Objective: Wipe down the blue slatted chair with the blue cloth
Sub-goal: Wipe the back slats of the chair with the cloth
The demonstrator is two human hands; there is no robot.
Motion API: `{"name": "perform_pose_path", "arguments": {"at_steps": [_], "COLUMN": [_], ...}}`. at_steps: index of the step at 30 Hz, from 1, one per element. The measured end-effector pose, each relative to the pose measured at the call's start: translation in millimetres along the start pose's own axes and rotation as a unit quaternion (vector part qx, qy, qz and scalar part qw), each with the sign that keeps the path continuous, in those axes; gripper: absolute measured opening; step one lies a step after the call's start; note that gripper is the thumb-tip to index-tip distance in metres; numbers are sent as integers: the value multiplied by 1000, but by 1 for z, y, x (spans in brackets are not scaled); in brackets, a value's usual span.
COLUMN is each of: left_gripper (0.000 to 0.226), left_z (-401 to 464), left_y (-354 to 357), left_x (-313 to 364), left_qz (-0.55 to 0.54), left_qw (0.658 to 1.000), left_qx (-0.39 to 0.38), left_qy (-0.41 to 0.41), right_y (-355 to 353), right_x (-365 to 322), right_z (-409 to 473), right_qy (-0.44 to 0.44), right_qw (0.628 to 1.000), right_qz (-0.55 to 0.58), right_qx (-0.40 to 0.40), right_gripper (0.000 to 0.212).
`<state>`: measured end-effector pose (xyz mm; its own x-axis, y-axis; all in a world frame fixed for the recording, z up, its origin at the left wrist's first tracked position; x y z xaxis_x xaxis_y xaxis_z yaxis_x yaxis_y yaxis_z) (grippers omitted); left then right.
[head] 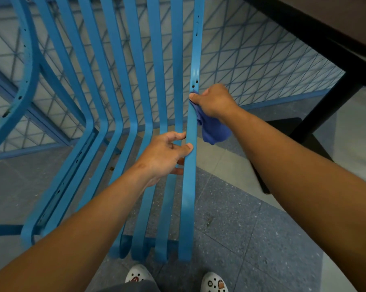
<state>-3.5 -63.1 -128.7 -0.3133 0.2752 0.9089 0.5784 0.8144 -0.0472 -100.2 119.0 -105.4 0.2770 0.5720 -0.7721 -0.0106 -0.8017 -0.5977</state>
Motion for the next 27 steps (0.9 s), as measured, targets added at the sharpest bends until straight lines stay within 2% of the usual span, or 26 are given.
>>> {"name": "perform_pose_path", "arguments": {"at_steps": [5, 13, 17, 27], "left_gripper": [41, 39, 40, 39], "left_z": [-1, 2, 2, 9], "left_y": [3, 3, 3, 2], "left_x": [0, -11, -12, -3], "left_qz": [-16, -46, -50, -35], "left_qw": [1000, 999, 999, 999], "left_qx": [6, 23, 17, 5], "left_qy": [3, 3, 4, 12], "right_y": [7, 29, 26, -7], "right_x": [3, 29, 23, -3], "right_z": [-13, -69, -52, 16], "right_qy": [-26, -41, -41, -20], "right_qw": [999, 999, 999, 998], "right_qz": [-26, 7, 27, -5], "right_qx": [18, -7, -14, 53], "right_gripper": [52, 49, 49, 50]}}
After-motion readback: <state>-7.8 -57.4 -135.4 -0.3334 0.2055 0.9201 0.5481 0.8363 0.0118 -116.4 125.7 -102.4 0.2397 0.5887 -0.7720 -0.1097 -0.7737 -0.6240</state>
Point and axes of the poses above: each hand's wrist, its own z-axis towards the middle knuckle, its own y-axis out of the palm, x = y × z, the point moved 6 cm from there along z, towards the middle knuckle, and after that the axes turned 12 degrees about -x, right-handed, at the moved point
